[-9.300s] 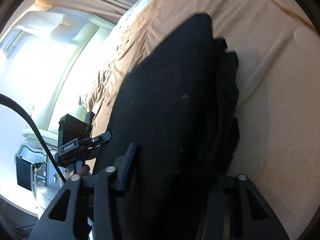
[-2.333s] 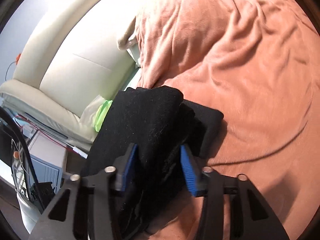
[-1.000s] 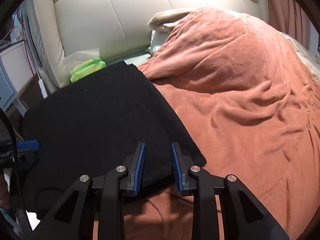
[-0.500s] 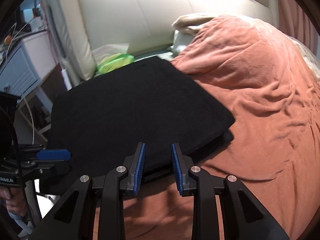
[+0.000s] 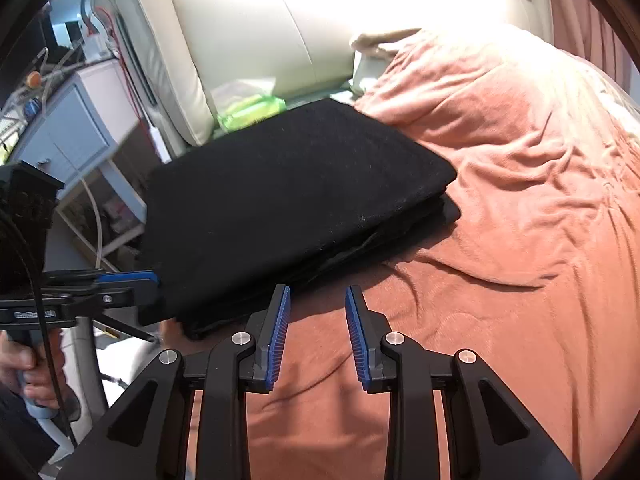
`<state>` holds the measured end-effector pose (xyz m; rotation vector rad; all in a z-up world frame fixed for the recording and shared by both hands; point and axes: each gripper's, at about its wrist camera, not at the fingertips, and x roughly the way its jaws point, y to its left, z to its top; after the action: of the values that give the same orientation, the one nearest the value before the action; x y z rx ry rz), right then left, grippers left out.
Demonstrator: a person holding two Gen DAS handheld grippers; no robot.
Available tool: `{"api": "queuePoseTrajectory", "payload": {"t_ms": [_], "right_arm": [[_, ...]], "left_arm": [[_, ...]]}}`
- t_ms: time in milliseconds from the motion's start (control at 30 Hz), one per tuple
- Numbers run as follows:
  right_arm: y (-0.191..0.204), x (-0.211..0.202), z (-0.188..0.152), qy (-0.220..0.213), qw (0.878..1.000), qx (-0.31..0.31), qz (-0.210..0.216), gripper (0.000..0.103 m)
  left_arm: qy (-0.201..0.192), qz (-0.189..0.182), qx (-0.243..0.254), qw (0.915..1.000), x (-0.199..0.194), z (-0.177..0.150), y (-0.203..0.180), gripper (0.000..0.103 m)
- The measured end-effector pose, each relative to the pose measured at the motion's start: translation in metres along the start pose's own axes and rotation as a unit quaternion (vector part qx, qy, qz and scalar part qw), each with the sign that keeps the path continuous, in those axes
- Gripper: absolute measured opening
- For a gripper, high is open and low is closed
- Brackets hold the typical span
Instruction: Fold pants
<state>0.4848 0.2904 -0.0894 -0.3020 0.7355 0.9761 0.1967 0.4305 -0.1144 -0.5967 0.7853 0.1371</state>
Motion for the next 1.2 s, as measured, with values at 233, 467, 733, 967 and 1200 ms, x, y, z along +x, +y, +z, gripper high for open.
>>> {"api": "queuePoseTrajectory", "payload": {"t_ms": [233, 467, 733, 967, 1200], "right_arm": [[0.003, -0.062, -0.014, -0.032, 0.999, 0.012, -0.02, 0.078], [-0.001, -0.125, -0.039, -0.051, 0.997, 0.027, -0.043, 0.092], [0.004, -0.213, -0.071, -0.081, 0.993, 0.033, -0.079, 0.103], [0.022, -0.288, -0.107, -0.113, 0.986, 0.035, -0.115, 0.103], [0.036, -0.342, -0.143, -0.132, 0.981, 0.046, -0.134, 0.103]], "left_arm": [[-0.031, 0.014, 0.037, 0.9987, -0.032, -0.009, -0.04, 0.08], [-0.05, 0.013, 0.06, 0.9968, -0.061, -0.026, -0.078, 0.1], [-0.06, 0.014, 0.092, 0.9938, -0.092, -0.045, -0.126, 0.102], [-0.078, 0.018, 0.121, 0.9894, -0.122, -0.07, -0.164, 0.102], [-0.092, 0.006, 0.141, 0.9857, -0.142, -0.092, -0.187, 0.102]]}}
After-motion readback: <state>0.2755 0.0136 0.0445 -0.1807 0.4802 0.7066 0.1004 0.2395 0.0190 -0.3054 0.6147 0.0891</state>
